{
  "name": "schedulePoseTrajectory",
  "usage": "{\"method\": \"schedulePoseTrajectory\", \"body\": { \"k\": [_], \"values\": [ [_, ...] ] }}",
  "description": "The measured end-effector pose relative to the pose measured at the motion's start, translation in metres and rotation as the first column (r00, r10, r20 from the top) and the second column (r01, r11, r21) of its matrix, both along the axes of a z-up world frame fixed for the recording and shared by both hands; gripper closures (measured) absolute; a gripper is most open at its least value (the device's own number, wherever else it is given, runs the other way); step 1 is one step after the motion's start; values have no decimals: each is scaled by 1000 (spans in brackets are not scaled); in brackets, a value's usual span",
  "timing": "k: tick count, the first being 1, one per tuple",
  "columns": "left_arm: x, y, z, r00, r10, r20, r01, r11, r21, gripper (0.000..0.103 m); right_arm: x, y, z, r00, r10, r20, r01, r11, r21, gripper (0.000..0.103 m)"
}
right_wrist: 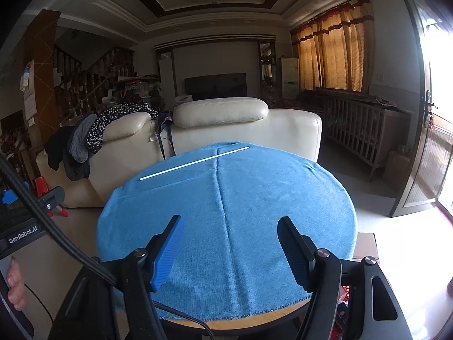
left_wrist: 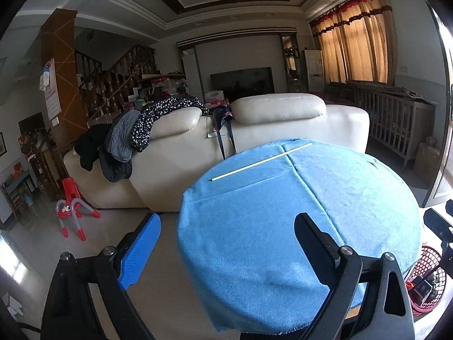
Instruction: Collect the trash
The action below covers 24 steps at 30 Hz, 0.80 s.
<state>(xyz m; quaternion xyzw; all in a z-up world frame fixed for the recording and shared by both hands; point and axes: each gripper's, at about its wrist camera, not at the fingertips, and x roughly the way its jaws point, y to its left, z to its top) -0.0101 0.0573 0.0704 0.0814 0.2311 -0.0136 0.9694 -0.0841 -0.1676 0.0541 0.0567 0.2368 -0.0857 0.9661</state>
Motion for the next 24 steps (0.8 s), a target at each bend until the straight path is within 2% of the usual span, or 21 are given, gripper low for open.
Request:
{"method": "schedulePoseTrajectory", "body": {
  "k": [24],
  "values": [
    [2,6,-2,1000,12,-1,-12,1000,-8,8,6,4,-2,1000,19,-9,-19,1000,-8,31]
  ]
}}
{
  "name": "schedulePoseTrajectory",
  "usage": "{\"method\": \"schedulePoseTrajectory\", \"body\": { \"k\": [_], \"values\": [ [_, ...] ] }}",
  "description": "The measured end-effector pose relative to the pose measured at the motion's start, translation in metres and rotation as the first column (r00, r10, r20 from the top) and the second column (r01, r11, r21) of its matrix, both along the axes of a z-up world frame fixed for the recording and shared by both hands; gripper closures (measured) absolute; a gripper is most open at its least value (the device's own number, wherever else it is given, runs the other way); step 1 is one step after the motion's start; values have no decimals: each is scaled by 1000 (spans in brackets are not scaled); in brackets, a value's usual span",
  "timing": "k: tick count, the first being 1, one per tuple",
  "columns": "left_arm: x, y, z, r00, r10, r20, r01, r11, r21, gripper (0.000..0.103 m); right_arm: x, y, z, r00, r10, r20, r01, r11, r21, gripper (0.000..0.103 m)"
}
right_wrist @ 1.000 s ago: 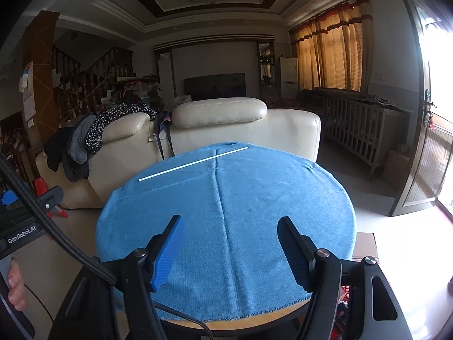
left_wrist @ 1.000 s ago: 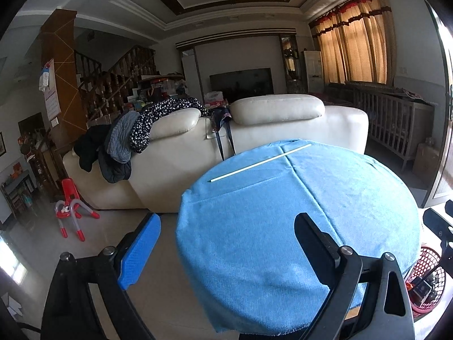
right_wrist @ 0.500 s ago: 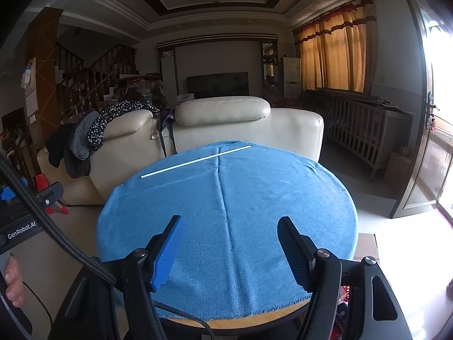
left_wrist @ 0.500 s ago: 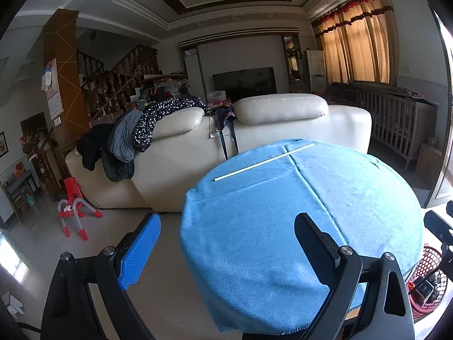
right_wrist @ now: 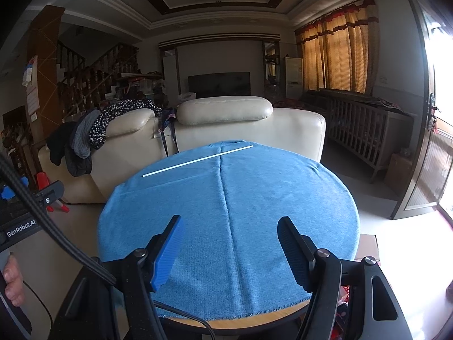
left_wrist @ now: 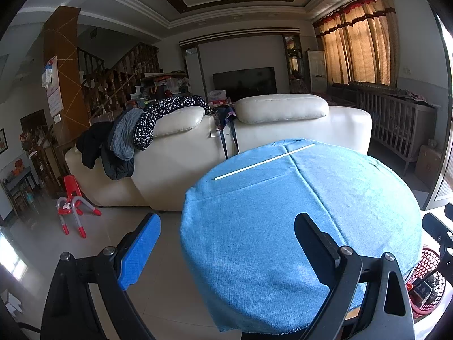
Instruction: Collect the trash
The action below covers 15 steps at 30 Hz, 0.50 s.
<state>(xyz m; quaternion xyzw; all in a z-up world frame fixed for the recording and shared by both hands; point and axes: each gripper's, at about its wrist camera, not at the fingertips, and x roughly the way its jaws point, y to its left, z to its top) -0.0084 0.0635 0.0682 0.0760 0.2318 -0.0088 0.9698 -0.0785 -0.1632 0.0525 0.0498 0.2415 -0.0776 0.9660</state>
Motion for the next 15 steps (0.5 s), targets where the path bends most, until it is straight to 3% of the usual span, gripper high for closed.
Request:
{"method": "schedulePoseTrajectory", "body": {
  "k": [15],
  "values": [
    [1,1,0,1000,1,-1,-1,1000,2,7,6,3,1,1000,6,-1,-6,1000,-12,31]
  ]
}}
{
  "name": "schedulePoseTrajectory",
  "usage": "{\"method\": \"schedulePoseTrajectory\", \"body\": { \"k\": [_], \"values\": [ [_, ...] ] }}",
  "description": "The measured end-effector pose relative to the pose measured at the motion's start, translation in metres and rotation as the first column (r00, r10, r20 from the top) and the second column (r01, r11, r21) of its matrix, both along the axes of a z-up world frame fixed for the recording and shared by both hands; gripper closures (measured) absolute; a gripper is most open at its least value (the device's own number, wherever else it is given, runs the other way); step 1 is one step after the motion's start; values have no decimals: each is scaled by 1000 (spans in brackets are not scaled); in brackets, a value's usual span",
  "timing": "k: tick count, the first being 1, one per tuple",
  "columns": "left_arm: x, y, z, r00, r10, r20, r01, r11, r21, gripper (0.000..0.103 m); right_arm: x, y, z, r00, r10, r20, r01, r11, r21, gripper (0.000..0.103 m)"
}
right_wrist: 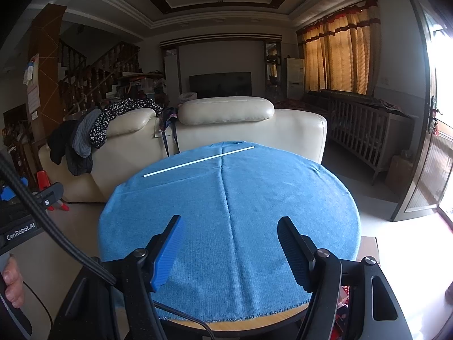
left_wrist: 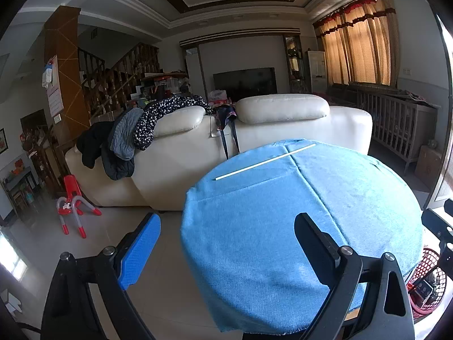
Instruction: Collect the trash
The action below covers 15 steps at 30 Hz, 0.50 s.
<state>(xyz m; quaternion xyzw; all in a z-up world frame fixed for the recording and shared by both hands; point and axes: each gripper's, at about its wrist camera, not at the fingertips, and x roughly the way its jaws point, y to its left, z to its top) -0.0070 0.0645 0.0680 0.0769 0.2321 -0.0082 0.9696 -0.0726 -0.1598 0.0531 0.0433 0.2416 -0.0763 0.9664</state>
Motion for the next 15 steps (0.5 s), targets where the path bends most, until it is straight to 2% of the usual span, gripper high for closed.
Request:
{"method": "schedulePoseTrajectory", "body": {
  "k": [15],
  "values": [
    [10,4,0,1000,9,2,-8,1000,-14,7,13,5,6,1000,5,-5,-5,1000,-26,31]
  ]
}}
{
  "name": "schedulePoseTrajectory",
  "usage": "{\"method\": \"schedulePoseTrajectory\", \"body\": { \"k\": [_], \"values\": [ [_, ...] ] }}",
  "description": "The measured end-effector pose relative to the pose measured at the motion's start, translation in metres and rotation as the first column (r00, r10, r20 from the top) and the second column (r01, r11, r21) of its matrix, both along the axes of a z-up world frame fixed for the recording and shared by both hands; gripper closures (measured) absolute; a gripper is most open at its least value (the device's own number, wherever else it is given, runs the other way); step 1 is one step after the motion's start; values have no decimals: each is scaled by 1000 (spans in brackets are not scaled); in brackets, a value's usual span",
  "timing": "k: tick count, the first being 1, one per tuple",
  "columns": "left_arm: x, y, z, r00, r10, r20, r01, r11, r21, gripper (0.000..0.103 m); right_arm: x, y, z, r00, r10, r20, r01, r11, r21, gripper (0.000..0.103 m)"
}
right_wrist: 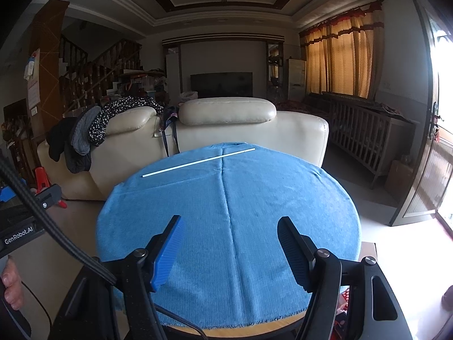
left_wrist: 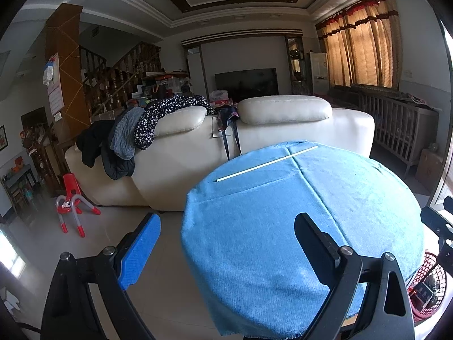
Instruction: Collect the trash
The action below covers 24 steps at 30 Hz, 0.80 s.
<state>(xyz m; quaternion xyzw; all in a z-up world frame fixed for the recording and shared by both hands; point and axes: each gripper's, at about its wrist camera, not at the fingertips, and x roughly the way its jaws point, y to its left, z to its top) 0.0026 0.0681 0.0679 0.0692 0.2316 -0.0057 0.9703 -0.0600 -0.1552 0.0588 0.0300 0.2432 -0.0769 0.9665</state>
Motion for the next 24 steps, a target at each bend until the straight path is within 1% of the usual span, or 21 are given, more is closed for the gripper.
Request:
{"method": "schedulePoseTrajectory", "body": {
  "k": [6,16,21,24],
  "values": [
    [12,-4,-2,1000,1,-12,-1,1000,1,7,11,-5,-1,1000,-4,-7,5,1000,2,31],
    [40,-14,-8,999,5,-44,-5,1000,6,8,33,-26,-7,999,-31,-34,32,999,22,31],
    [58,-20,-11,998,-1,-56,1,1000,5,7,51,-35,-10,998,-38,-50,39,999,27,31],
    [76,-28,-19,996,-12,-85,12,1000,-1,8,66,-47,-15,997,-39,-63,42,998,44,31]
  ]
}}
